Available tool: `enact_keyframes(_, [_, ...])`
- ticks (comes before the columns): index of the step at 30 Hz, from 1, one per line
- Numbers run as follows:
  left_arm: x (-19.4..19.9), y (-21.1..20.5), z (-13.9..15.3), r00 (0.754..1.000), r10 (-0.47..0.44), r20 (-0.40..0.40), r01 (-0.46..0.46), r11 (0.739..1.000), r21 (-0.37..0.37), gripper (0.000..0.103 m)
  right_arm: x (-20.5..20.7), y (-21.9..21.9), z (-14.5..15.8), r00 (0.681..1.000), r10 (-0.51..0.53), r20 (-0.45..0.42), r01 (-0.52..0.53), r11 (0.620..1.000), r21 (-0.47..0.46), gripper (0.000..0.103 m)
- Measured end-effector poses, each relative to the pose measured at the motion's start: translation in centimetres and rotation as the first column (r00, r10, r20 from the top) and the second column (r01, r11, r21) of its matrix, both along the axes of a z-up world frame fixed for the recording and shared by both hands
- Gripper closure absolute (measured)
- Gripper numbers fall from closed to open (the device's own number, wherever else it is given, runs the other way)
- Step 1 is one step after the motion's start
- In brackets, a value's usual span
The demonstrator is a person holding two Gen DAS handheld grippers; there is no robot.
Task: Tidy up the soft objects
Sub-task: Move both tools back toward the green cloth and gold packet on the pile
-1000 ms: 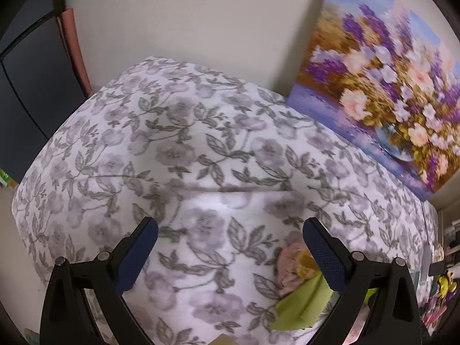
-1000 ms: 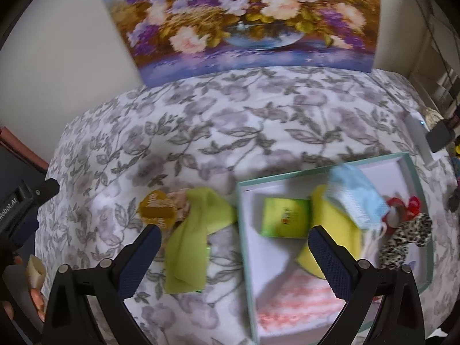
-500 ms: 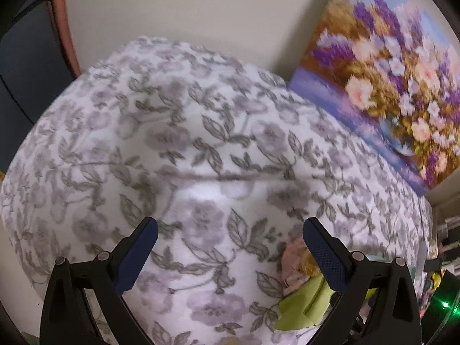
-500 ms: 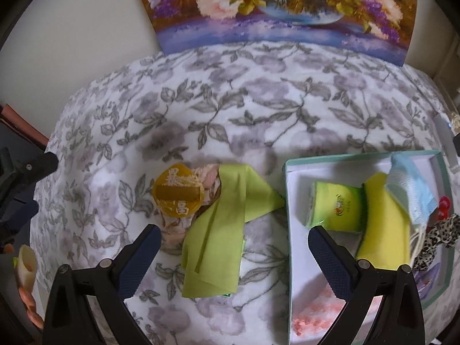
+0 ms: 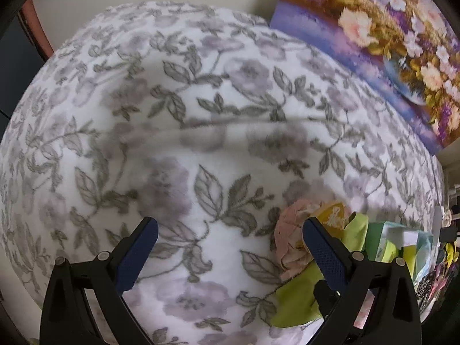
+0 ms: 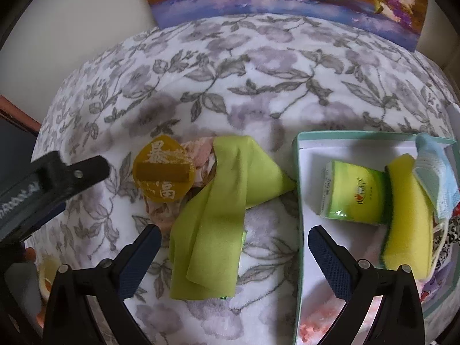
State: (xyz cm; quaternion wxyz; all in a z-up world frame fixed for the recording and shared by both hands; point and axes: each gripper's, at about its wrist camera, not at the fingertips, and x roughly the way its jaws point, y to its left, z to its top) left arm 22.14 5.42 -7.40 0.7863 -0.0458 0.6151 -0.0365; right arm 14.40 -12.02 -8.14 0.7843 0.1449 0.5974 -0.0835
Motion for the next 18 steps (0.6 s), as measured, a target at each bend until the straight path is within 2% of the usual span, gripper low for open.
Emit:
enact_keyframes(7, [0.2, -0.5, -1.6, 0.999, 0.005, -0.04, -0.005, 1.0, -0.002, 0.002, 0.0, 0.3, -0.8, 1.0, 0.016, -0.017, -0.016, 1.0, -0.018, 0.0])
enact_keyframes(18, [0.6, 0.1, -0.9, 0.999, 0.04, -0.021, -0.04, 0.999, -0.004, 0.002, 0.3, 0.6, 0.4, 1.0, 0.021, 0.012, -0.02, 0.999, -0.037, 0.004])
